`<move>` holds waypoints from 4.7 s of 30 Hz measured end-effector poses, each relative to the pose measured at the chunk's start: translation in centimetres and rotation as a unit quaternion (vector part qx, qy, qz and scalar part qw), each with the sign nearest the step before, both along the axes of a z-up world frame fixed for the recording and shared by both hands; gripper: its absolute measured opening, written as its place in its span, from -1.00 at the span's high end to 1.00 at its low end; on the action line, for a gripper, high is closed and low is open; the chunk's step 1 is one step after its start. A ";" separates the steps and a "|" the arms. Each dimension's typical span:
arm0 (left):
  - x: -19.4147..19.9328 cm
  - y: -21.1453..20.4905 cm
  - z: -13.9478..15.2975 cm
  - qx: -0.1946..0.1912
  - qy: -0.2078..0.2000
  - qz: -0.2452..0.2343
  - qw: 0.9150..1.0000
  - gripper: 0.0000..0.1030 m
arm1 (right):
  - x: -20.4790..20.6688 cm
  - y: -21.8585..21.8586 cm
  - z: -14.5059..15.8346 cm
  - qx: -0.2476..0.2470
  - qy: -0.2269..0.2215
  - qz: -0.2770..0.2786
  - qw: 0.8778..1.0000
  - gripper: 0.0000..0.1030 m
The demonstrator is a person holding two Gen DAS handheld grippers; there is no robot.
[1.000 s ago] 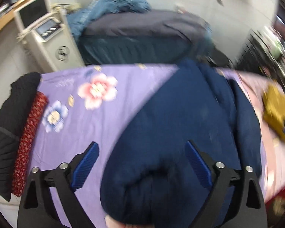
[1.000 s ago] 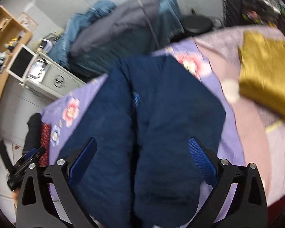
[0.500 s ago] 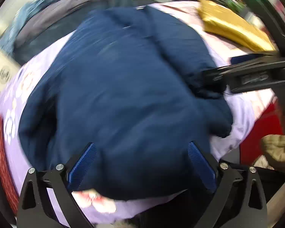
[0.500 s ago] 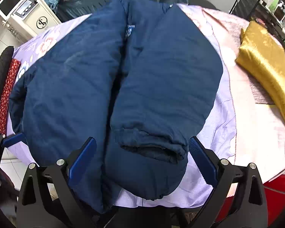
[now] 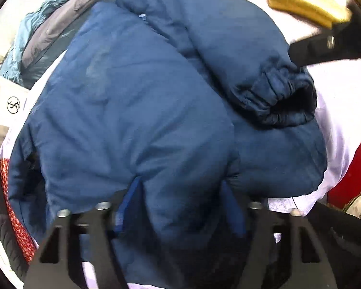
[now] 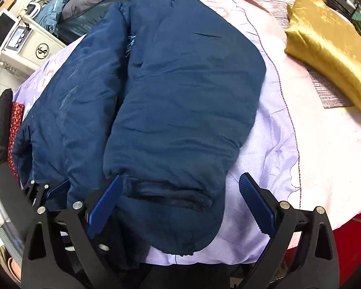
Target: Fold large clothes
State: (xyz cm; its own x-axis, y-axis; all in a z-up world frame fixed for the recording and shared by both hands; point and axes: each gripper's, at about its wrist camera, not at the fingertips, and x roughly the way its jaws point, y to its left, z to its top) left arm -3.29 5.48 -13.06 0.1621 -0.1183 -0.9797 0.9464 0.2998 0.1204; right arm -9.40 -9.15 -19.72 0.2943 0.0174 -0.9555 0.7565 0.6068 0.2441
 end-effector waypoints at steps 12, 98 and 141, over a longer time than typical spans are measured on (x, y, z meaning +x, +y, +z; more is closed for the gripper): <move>16.3 7.8 11.6 -0.083 -0.102 0.185 0.974 0.82 | 2.6 0.2 0.2 -0.009 -0.015 0.064 0.998 -0.87; 19.0 14.0 0.4 -0.147 0.053 0.339 0.928 0.56 | -4.7 -1.1 -6.2 0.287 -0.177 -0.008 0.941 0.67; 19.6 19.5 5.8 -0.142 0.088 0.302 0.938 0.80 | -5.9 0.3 -0.1 0.266 -0.229 0.082 0.933 0.68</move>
State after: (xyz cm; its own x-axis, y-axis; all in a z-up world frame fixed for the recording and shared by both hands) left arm 16.34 24.97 -7.23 0.1224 -0.3177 -0.9402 0.5909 0.7845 -0.1882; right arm -15.30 -8.85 -19.82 0.6217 0.5343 -0.5727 0.4061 0.4054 0.8190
